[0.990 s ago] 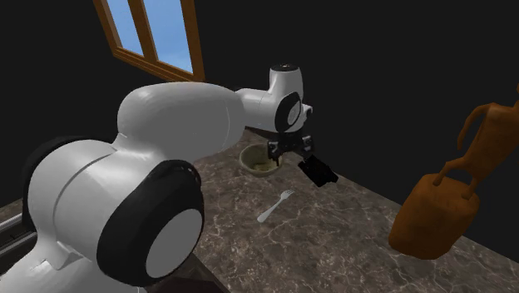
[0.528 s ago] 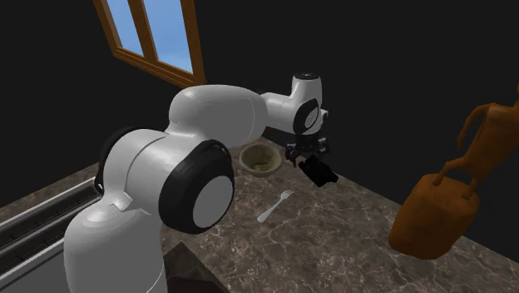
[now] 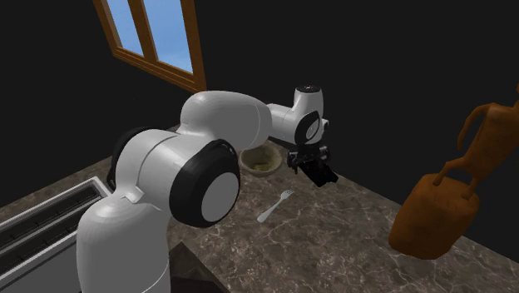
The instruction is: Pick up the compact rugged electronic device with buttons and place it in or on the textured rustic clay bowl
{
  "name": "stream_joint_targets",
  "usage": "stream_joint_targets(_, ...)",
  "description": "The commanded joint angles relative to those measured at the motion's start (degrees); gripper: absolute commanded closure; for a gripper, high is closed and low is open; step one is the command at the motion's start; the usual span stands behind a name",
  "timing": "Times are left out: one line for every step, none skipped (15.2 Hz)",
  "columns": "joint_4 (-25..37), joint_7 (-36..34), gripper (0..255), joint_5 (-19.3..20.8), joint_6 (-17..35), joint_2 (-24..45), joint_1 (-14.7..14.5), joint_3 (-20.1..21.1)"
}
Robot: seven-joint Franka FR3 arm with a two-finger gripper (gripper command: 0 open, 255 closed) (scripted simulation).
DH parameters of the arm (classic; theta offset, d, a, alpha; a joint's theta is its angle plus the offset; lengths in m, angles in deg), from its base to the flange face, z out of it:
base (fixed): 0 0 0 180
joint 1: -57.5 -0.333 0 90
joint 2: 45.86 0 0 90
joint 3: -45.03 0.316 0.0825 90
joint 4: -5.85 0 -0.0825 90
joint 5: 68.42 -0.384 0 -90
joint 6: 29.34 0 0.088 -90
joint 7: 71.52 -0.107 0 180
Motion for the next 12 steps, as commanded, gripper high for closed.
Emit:
stream_joint_targets(0.0, 0.0, 0, -0.1, 0.3, 0.3, 0.0, 0.0)
stream_joint_targets(0.0, 0.0, 0, -0.1, 0.3, 0.3, 0.0, 0.0)
stream_joint_targets(0.0, 0.0, 0, -0.1, 0.3, 0.3, 0.0, 0.0)
stream_joint_targets(0.0, 0.0, 0, -0.1, 0.3, 0.3, 0.0, 0.0)
stream_joint_targets(0.0, 0.0, 0, -0.1, 0.3, 0.3, 0.0, 0.0)
stream_joint_targets(0.0, 0.0, 0, -0.1, 0.3, 0.3, 0.0, 0.0)
stream_joint_targets(0.0, 0.0, 255, -0.1, 0.3, 0.3, 0.0, 0.0)
stream_joint_targets(0.0, 0.0, 255, -0.1, 0.3, 0.3, 0.0, 0.0)
stream_joint_targets(0.0, 0.0, 255, -0.1, 0.3, 0.3, 0.0, 0.0)
stream_joint_targets(0.0, 0.0, 255, -0.1, 0.3, 0.3, 0.0, 0.0)
stream_joint_targets(0.0, 0.0, 255, -0.1, 0.3, 0.3, 0.0, 0.0)
stream_joint_targets(0.0, 0.0, 255, -0.1, 0.3, 0.3, 0.0, 0.0)
